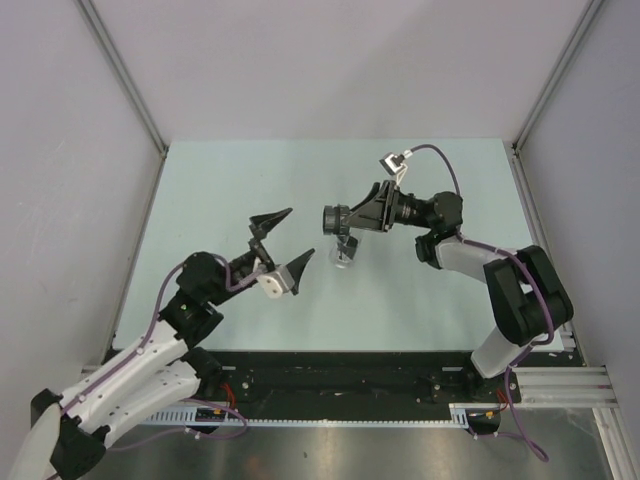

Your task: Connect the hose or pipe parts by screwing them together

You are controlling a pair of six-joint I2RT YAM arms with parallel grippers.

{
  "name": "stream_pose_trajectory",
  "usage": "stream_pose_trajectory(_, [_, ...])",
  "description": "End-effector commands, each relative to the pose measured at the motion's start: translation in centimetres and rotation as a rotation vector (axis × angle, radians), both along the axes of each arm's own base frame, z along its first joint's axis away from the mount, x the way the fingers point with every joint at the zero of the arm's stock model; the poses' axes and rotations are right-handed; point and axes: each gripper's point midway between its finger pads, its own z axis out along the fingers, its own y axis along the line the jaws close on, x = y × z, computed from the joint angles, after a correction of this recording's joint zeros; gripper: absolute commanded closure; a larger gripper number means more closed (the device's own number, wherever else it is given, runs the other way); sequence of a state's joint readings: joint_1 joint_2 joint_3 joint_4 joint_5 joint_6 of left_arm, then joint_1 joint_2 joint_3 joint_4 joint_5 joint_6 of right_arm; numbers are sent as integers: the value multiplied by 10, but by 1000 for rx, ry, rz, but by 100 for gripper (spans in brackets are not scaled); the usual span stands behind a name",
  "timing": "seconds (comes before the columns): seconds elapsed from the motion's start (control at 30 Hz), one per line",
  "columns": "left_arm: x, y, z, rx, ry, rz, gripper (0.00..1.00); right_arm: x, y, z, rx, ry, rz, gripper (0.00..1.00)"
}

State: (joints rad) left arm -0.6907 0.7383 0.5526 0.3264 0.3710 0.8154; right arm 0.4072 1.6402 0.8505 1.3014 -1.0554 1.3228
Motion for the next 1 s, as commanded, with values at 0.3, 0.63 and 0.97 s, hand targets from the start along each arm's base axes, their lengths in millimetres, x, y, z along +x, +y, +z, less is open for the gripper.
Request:
stream_pose_trajectory(0.3, [7,29,52,-590,942,153,0,22,-12,41,-258,-921,-431,100])
stream_pose_trajectory(0.63, [1,17,35,-673,1613,-85,10,-12,13,50,-361,-1316,-499,100])
stream_pose_trajectory(0.97, [-13,10,19,-651,1805,-136,4,-26,35,42,-374,-1448,-532,100])
